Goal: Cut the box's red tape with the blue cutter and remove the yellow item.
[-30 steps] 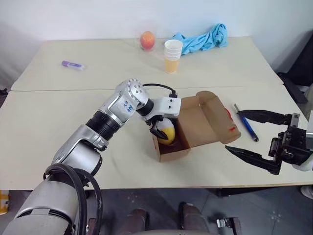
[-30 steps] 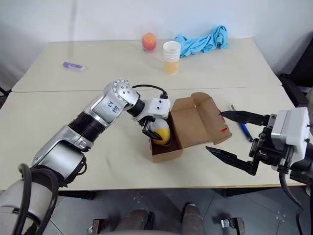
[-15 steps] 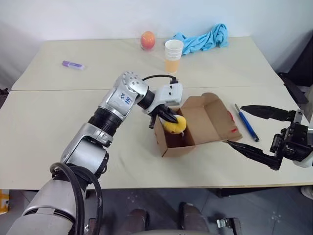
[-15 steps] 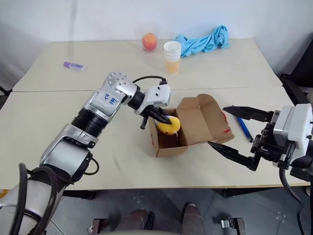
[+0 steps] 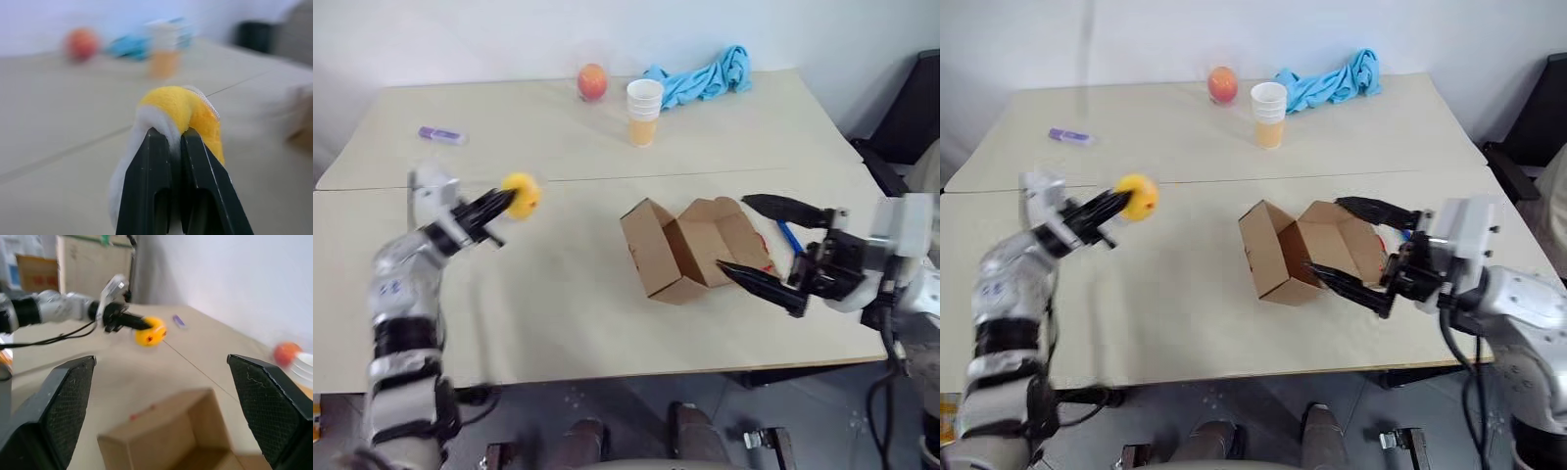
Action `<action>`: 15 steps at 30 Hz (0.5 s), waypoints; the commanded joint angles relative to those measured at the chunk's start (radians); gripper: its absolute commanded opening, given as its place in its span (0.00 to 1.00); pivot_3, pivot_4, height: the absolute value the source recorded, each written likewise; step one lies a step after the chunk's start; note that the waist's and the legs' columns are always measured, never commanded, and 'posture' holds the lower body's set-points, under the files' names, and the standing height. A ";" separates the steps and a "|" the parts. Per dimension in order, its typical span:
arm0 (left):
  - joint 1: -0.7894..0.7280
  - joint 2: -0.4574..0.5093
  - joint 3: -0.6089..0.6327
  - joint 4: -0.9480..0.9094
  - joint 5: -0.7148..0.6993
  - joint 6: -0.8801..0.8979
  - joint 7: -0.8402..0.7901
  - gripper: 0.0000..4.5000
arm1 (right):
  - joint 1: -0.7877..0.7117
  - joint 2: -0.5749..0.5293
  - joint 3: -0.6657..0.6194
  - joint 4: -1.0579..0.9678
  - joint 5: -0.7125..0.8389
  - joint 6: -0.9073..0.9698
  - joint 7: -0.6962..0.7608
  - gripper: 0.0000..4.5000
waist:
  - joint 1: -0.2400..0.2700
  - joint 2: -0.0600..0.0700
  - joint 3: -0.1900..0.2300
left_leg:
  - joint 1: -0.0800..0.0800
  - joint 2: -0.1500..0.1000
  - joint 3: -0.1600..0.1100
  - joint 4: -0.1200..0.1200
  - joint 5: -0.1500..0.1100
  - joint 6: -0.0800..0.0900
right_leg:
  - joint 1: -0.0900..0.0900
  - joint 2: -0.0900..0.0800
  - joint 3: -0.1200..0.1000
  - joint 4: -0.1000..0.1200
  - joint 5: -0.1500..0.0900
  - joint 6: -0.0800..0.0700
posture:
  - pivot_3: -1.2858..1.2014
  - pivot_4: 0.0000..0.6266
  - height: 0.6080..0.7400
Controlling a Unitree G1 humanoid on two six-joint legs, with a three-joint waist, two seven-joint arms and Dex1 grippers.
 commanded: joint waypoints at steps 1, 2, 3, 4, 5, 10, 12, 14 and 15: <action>0.091 0.020 0.077 -0.101 -0.034 0.003 0.077 0.00 | -0.046 0.046 0.061 0.048 -0.043 -0.069 0.030 1.00 | 0.015 0.000 0.000 | 0.000 -0.001 -0.002 0.000 0.000 0.000 | 0.001 0.000 -0.001 0.000 0.000 -0.001 | 0.52 0.24 1.00; 0.113 0.012 0.090 -0.124 -0.067 0.041 0.083 0.00 | -0.054 0.057 0.080 0.068 -0.068 -0.092 0.046 1.00 | 0.026 0.000 0.000 | 0.000 -0.001 -0.002 0.001 0.000 0.000 | 0.001 0.000 -0.001 0.000 0.001 -0.002 | 0.52 0.24 1.00; 0.132 0.007 0.091 -0.139 -0.063 0.031 0.099 0.00 | -0.056 0.064 0.096 0.084 -0.087 -0.112 0.063 1.00 | 0.032 -0.001 0.000 | -0.001 -0.001 -0.002 0.002 0.000 0.000 | 0.001 0.000 -0.001 0.000 0.002 -0.003 | 0.52 0.24 1.00; 0.144 0.004 0.090 -0.155 -0.065 0.044 0.114 0.00 | -0.055 0.066 0.106 0.092 -0.099 -0.125 0.075 1.00 | 0.037 -0.001 0.000 | -0.001 -0.001 -0.003 0.003 0.000 0.001 | 0.002 0.000 -0.001 0.000 0.002 -0.003 | 0.52 0.24 1.00; 0.150 0.005 0.092 -0.163 -0.062 0.070 0.147 0.14 | -0.056 0.069 0.111 0.097 -0.106 -0.135 0.083 1.00 | 0.039 -0.001 0.000 | -0.002 -0.001 -0.003 0.004 0.000 0.001 | 0.002 0.000 -0.002 0.000 0.003 -0.003 | 0.52 0.24 1.00; 0.182 0.031 0.118 -0.198 -0.053 0.154 0.265 0.47 | -0.062 0.056 0.096 0.113 -0.100 -0.137 0.105 1.00 | 0.026 -0.001 0.000 | -0.001 -0.001 -0.003 0.005 0.000 0.001 | 0.001 0.000 -0.001 0.002 0.003 -0.003 | 0.52 0.24 1.00; 0.211 0.069 0.102 -0.247 -0.055 0.204 0.247 0.61 | -0.053 0.035 0.076 0.123 -0.097 -0.137 0.125 1.00 | 0.019 -0.001 0.000 | -0.001 0.000 -0.002 0.004 0.000 0.000 | 0.001 0.000 -0.001 0.002 0.003 -0.003 | 0.52 0.24 1.00; 0.248 0.109 0.096 -0.299 -0.096 0.272 0.184 0.75 | -0.043 0.013 0.058 0.128 -0.089 -0.133 0.143 1.00 | 0.011 -0.001 0.000 | -0.001 0.000 -0.001 0.002 -0.001 0.000 | 0.000 0.001 -0.001 0.002 0.003 -0.004 | 0.52 0.24 1.00; 0.261 0.120 0.097 -0.316 -0.112 0.291 0.161 0.82 | -0.040 0.006 0.053 0.128 -0.086 -0.133 0.149 1.00 | 0.008 -0.001 0.000 | 0.000 0.000 -0.001 0.001 -0.001 0.000 | 0.000 0.001 -0.001 0.002 0.003 -0.004 | 0.52 0.24 1.00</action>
